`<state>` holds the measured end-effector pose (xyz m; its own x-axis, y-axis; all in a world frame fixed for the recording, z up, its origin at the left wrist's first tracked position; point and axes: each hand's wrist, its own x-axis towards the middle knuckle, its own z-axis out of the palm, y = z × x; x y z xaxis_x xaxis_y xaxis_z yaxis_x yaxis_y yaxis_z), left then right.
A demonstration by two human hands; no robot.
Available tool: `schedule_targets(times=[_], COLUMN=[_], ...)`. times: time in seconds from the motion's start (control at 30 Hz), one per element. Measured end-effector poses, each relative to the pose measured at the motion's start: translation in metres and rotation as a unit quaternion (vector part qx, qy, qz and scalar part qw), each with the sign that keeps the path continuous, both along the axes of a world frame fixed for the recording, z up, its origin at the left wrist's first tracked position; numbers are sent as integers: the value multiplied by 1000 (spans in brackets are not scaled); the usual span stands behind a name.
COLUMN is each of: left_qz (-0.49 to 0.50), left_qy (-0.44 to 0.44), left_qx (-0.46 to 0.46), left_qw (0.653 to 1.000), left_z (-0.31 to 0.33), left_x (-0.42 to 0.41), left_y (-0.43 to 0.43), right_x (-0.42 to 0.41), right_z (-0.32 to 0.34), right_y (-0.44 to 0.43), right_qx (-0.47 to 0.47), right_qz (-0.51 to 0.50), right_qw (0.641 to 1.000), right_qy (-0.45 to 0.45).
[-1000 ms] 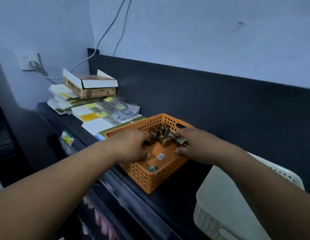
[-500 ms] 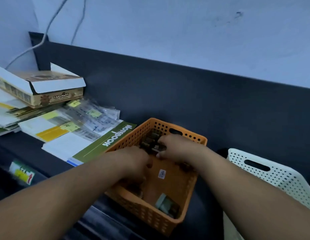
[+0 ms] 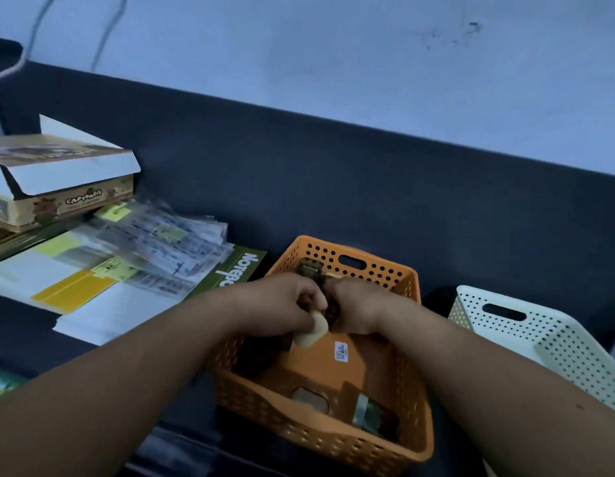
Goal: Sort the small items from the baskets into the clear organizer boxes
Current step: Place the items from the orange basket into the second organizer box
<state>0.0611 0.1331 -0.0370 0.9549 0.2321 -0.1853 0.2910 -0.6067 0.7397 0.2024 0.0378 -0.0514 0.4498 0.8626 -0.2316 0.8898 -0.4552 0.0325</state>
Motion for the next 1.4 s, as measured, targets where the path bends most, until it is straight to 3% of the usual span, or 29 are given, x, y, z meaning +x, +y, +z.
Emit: schedule_targets(times=[0.07, 0.17, 0.3, 0.43, 0.6, 0.7, 0.77, 0.83, 1.03, 1.2, 1.4], left_qz=[13, 43, 83, 102, 91, 62, 21, -25, -70, -85, -138], left_qy=[-21, -45, -76, -102, -145, -145, -148, -150, -106, -136, -147], left_qx=[-70, -168, -345, -463, -546, -601, -607, -591, -515, -401, -327], left_qw=[997, 984, 932, 875, 820, 784, 780, 792, 848, 902, 923], left_z=[3, 6, 14, 30, 47, 59, 65, 65, 48, 30, 17], left_x=[-2, 1, 9, 17, 22, 22, 23, 24, 36, 44, 55], left_y=[4, 6, -4, -24, -63, -97, -128, -161, -303, -422, -526], right_x=[-2, -6, -13, -30, -51, -55, -58, -61, -76, -92, -101], right_z=[6, 23, 41, 57, 69, 71, 71, 67, 51, 36, 27], right_y=[-5, -19, -43, -71, -123, -163, -197, -231, -380, -503, -615], right_qx=[10, 99, 234, 374, 488, 525, 544, 561, 602, 647, 639], right_qz=[-41, -109, -169, -213, -226, -259, -252, -239, -273, -286, -359], right_qw=[998, 980, 932, 828, 736, 644, 585, 555, 562, 550, 588], right_qy=[44, 136, 221, 360, 411, 493, 546, 566, 498, 445, 341])
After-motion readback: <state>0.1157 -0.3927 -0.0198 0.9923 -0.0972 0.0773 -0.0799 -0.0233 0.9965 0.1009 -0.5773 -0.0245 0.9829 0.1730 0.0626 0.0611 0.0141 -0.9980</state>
